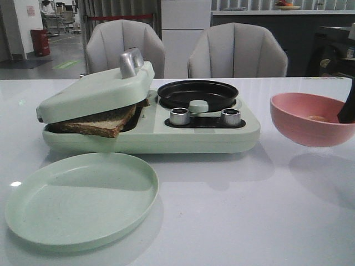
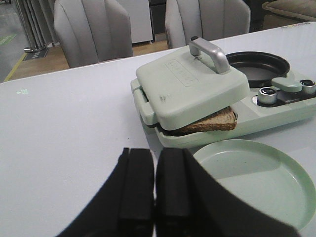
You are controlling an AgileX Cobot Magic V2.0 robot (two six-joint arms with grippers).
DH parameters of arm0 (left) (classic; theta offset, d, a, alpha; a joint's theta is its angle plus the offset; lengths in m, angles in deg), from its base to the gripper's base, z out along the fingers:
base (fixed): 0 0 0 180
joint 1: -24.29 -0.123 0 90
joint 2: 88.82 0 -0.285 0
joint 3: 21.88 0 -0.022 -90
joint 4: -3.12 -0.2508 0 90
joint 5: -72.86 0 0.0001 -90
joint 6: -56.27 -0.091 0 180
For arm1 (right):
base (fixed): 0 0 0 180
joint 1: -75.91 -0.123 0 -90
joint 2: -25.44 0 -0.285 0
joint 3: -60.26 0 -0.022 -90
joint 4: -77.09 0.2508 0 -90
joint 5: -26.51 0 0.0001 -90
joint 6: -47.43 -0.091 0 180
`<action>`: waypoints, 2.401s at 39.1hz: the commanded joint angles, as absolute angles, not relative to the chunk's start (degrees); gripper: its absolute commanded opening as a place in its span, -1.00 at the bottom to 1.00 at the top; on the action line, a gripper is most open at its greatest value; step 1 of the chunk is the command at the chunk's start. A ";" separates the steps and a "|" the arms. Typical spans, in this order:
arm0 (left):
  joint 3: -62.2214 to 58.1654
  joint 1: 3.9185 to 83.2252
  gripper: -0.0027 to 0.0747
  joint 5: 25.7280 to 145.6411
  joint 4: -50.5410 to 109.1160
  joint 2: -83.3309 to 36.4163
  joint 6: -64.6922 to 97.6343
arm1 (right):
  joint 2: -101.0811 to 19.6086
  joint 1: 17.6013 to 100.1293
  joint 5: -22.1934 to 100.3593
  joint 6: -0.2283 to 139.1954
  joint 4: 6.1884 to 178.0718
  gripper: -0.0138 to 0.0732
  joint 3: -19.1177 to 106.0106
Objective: Make breakfast with bread and shrimp
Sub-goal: 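Grasp the pink bowl rim with the right gripper and lift it, then carry the pink bowl with the right gripper over the black pan, then tilt the pink bowl with the right gripper to pour shrimp into pan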
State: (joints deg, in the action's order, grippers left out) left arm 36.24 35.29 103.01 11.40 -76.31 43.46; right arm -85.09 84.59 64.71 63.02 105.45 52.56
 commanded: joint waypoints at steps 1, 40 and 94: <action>34.66 35.78 -0.64 98.22 12.17 -75.65 44.20 | -82.01 84.96 64.91 63.75 107.49 -0.33 56.53; 34.66 35.78 -0.64 98.22 12.17 -75.65 44.20 | -84.85 61.86 10.40 66.38 108.52 -0.36 62.67; 34.66 35.78 -0.64 98.22 12.28 -75.65 44.20 | -101.23 59.77 -30.40 89.21 68.66 -0.36 60.98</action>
State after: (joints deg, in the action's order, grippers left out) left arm 36.24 35.29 102.92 11.53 -76.31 43.55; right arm -104.52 59.55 -26.09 88.44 67.95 58.20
